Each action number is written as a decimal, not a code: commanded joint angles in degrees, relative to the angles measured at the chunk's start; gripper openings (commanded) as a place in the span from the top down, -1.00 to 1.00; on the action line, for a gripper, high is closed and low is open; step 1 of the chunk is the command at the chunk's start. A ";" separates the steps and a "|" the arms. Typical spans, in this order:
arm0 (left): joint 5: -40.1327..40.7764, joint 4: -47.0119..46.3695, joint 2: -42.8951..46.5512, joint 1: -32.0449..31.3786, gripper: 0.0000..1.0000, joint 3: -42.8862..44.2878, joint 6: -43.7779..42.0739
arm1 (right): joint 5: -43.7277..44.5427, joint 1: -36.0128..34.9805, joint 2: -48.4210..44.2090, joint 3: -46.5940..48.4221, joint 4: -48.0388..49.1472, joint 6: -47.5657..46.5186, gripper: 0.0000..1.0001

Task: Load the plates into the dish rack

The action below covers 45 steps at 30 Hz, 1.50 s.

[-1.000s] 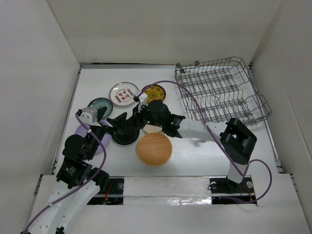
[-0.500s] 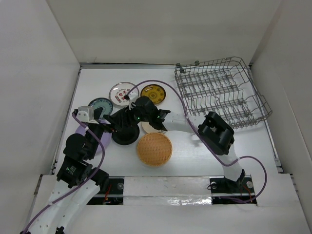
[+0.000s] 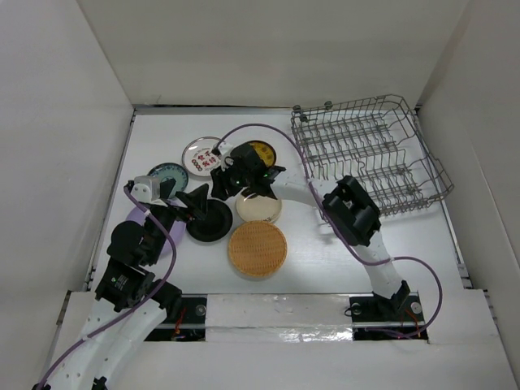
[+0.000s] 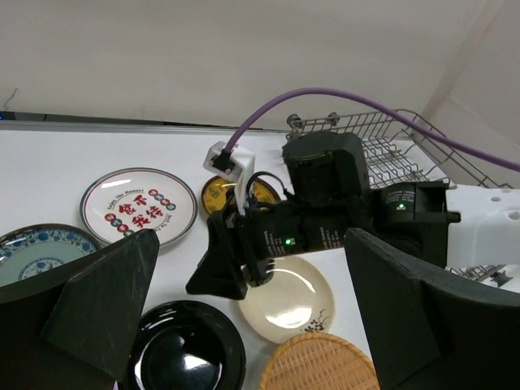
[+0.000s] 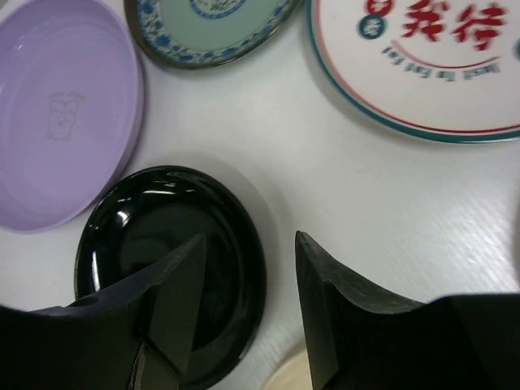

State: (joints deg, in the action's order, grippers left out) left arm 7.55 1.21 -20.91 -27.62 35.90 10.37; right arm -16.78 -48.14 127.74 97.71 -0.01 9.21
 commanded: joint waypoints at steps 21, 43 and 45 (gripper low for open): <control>-2.37 -2.35 -0.19 0.28 -0.67 -0.04 0.88 | 3.94 -8.46 14.39 27.28 -6.67 -0.76 -0.08; -3.16 -2.44 -1.86 0.28 0.34 0.14 0.53 | -12.21 1.64 3.48 0.38 -2.28 -4.56 -0.23; -4.20 -2.00 -2.65 0.28 0.30 0.40 0.53 | -16.79 2.17 3.74 -0.94 -1.31 -4.03 -0.22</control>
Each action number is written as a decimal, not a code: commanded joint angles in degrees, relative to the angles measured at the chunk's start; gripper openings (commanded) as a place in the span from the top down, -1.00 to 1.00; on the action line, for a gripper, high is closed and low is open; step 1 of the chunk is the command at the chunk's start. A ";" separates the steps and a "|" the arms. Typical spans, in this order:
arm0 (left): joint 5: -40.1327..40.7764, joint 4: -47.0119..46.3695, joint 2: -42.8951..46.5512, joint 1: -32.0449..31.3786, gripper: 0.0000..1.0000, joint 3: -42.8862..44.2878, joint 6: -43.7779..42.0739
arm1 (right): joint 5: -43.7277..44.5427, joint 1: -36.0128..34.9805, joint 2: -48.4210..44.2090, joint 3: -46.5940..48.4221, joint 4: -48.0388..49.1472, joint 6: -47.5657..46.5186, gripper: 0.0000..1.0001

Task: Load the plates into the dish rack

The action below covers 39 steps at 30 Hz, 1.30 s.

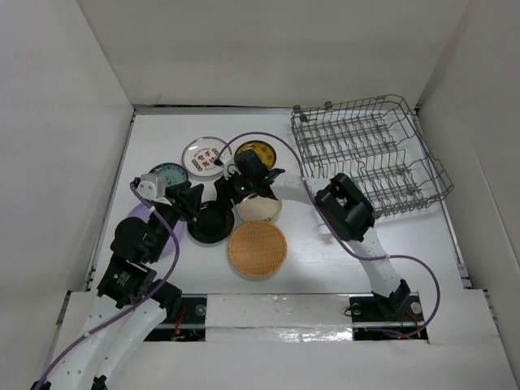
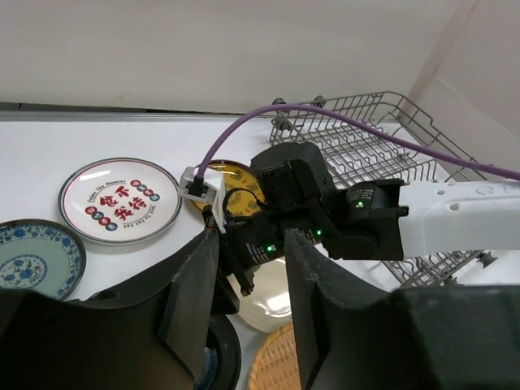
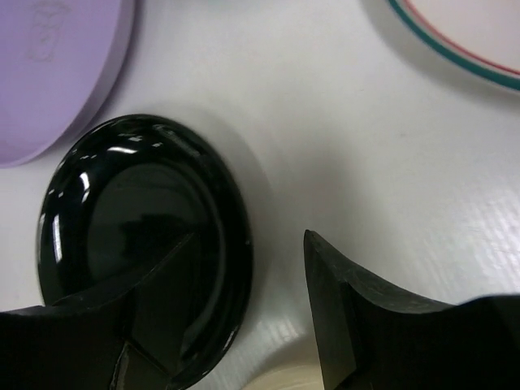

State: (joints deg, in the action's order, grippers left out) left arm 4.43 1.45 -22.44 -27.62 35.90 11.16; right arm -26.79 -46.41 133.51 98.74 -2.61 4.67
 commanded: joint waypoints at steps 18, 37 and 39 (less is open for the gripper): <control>0.49 -2.68 0.81 0.28 -0.33 0.22 -0.35 | -19.18 2.64 -1.94 -1.35 4.45 7.02 0.91; -1.52 -2.33 2.66 0.28 -0.70 0.49 -0.17 | -10.75 4.84 -14.41 -9.17 30.28 23.53 1.00; -1.00 -2.68 3.36 0.28 -0.98 0.22 -0.17 | -8.03 6.07 -15.99 -11.45 33.62 25.47 1.00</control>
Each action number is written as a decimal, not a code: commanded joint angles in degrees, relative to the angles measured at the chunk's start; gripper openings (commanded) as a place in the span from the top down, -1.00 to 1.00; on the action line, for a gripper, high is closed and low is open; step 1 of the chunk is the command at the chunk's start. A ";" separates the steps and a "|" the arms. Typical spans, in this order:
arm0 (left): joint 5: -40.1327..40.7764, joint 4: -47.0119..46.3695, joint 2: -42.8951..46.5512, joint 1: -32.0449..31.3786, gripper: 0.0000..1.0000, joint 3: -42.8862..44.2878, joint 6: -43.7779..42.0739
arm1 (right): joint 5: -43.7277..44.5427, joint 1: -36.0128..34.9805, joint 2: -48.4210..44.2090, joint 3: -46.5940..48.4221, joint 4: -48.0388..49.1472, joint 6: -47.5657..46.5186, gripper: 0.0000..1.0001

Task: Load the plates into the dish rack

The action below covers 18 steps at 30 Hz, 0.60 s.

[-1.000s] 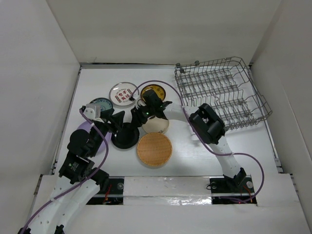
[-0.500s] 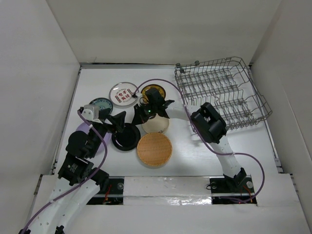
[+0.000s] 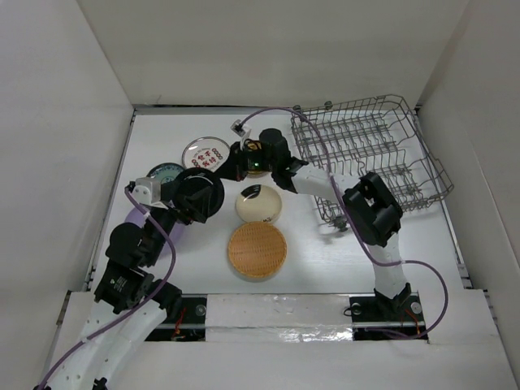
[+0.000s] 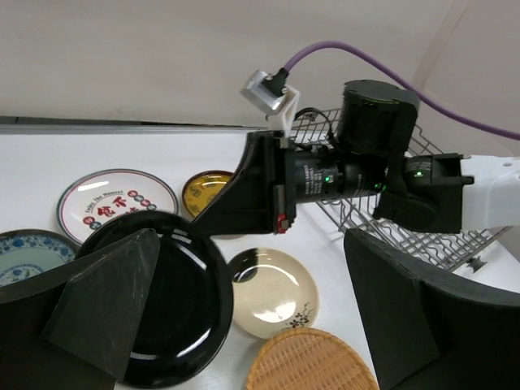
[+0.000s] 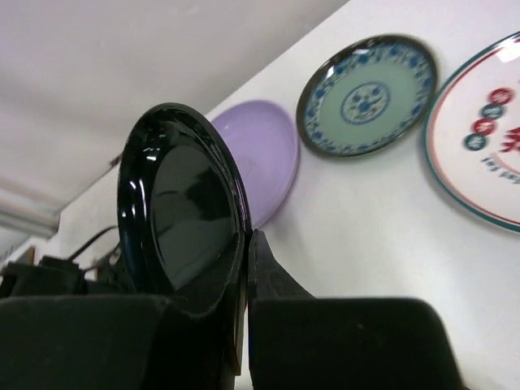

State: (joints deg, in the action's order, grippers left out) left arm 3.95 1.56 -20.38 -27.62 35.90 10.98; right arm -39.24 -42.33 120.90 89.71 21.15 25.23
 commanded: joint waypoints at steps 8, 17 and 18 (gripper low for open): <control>-2.19 -2.97 3.68 0.28 -0.98 0.14 0.35 | 26.54 15.67 -18.58 -14.64 11.39 5.45 1.00; -6.66 -3.23 6.40 0.28 -0.98 0.05 1.06 | 56.52 30.80 -29.75 -23.69 11.35 -3.87 1.00; -7.19 -3.41 6.67 0.28 -0.98 0.05 1.23 | 57.69 32.29 -30.19 -24.58 12.33 -4.14 1.00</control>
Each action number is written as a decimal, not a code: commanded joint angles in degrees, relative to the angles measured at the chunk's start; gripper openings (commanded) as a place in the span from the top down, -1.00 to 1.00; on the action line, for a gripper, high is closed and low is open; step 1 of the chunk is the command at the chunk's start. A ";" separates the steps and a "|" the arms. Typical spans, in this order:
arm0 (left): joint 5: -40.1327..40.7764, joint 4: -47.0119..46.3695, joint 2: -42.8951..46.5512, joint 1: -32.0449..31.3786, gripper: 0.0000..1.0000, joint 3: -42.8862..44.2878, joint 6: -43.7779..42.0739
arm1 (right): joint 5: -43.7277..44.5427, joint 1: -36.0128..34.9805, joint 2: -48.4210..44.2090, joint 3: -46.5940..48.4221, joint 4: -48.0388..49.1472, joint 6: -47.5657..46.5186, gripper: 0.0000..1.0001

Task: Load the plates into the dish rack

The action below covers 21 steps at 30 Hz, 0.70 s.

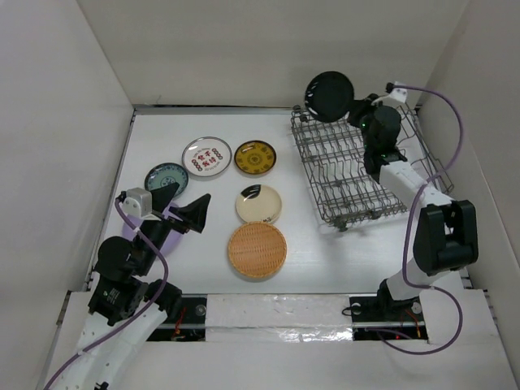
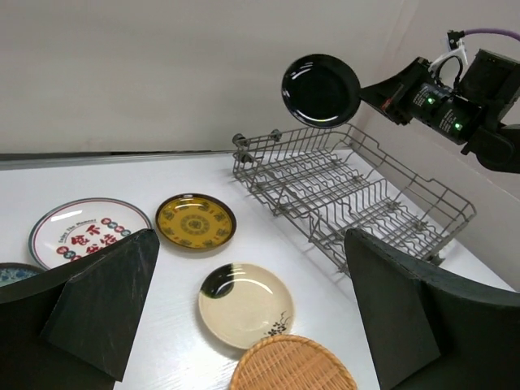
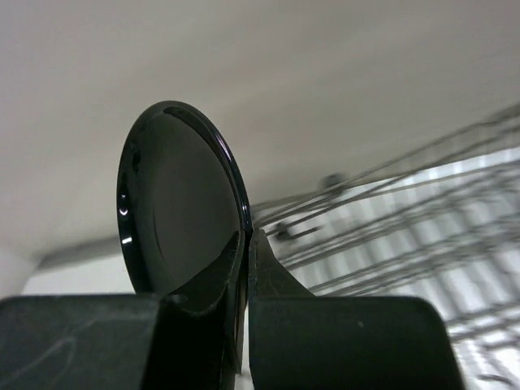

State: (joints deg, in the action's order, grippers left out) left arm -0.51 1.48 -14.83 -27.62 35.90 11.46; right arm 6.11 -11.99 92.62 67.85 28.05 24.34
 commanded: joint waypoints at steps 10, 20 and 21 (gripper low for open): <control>-5.11 -3.85 4.02 0.28 -0.98 -0.04 0.93 | 20.43 17.08 -0.69 2.01 3.85 -18.48 1.00; -5.29 -3.58 6.13 0.28 -0.98 0.22 0.75 | 29.66 19.11 0.45 0.44 8.76 -48.66 1.00; -5.29 -3.67 6.39 -0.41 -0.98 0.31 0.67 | 30.36 19.11 0.54 -0.09 9.21 -50.25 1.00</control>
State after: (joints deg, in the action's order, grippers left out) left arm -4.80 1.06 -9.69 -27.64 35.90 11.92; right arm 31.51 6.57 93.14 68.38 29.45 -14.24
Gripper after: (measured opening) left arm 0.989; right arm 0.030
